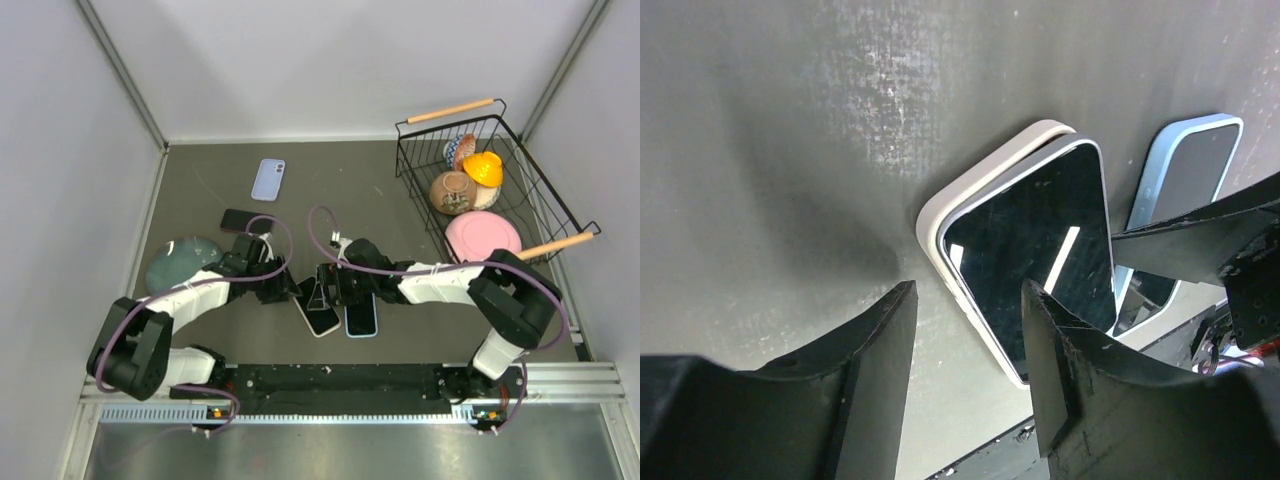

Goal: Put the phone into the phone case

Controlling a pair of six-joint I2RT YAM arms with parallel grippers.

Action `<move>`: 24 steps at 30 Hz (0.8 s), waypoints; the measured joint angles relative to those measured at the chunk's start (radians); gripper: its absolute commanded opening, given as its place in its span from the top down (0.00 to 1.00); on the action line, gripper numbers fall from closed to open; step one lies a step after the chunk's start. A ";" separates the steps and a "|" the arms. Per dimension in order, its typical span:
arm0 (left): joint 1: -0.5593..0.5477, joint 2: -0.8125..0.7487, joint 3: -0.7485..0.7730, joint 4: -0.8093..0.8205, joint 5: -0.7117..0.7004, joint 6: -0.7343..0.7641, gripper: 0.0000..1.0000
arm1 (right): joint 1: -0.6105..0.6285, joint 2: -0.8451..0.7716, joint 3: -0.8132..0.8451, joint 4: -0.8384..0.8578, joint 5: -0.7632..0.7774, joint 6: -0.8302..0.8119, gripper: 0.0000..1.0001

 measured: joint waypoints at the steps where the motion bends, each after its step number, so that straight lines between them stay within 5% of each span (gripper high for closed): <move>1: 0.000 0.011 0.000 0.006 0.001 0.000 0.51 | 0.000 0.007 0.004 0.001 -0.004 -0.005 0.15; 6: 0.000 0.055 0.000 0.027 0.012 -0.008 0.54 | -0.001 0.033 0.013 0.016 -0.017 -0.021 0.15; 12: 0.009 0.090 0.003 0.043 0.018 -0.010 0.80 | -0.007 0.058 0.020 0.056 -0.053 -0.011 0.15; 20: 0.018 0.089 0.003 0.035 0.031 -0.010 0.87 | -0.029 0.069 0.006 0.100 -0.105 0.061 0.16; 24: 0.019 0.085 0.000 0.037 0.037 -0.011 0.88 | -0.062 0.100 -0.044 0.250 -0.167 0.162 0.20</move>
